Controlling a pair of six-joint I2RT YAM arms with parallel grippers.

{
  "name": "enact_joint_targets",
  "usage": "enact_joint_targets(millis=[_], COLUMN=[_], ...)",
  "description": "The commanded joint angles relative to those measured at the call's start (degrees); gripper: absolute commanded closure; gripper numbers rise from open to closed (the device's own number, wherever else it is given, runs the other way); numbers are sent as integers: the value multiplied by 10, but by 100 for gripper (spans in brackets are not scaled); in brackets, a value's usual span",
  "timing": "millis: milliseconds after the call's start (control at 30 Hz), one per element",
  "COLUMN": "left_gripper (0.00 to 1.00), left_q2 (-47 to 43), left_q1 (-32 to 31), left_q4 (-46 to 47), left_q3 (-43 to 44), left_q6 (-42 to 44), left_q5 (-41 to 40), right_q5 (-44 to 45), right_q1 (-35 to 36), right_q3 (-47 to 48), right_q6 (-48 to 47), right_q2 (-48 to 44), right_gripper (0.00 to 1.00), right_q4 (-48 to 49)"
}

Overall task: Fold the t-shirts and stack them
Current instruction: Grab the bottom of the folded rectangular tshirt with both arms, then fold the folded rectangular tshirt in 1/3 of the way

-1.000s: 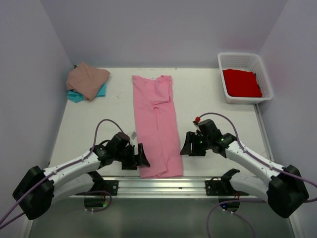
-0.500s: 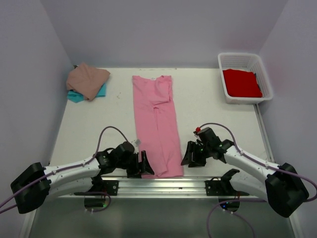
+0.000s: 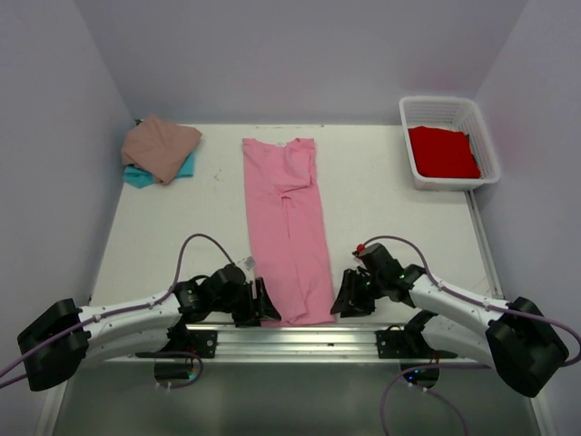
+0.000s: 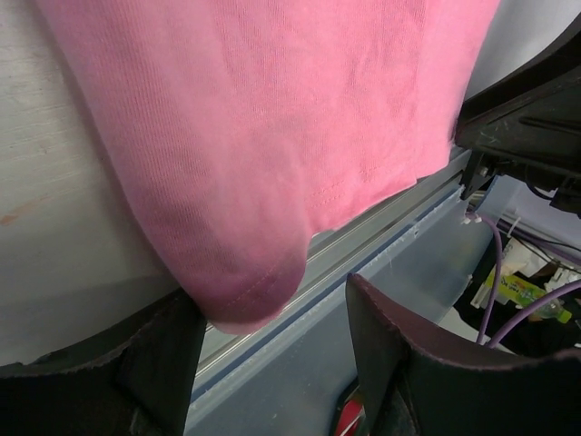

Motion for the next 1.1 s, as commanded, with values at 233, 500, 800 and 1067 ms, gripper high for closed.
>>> enact_joint_targets(millis=[233, 500, 800, 1067], left_gripper=[67, 100, 100, 100], left_q2=[43, 6, -47, 12], left_q1=[-14, -19, -20, -20], left_q4=[21, -15, -84, -89], left_q3=[-67, -50, 65, 151], left_q6=[-11, -5, 89, 205], left_q5=[-16, -26, -142, -241], right_q5=[14, 42, 85, 162], right_q1=[56, 59, 59, 58], right_q3=[-6, 30, 132, 229], right_q6=[59, 41, -30, -106], right_q2=[31, -20, 12, 92], right_gripper=[79, 100, 100, 100], right_q4=[65, -11, -57, -67])
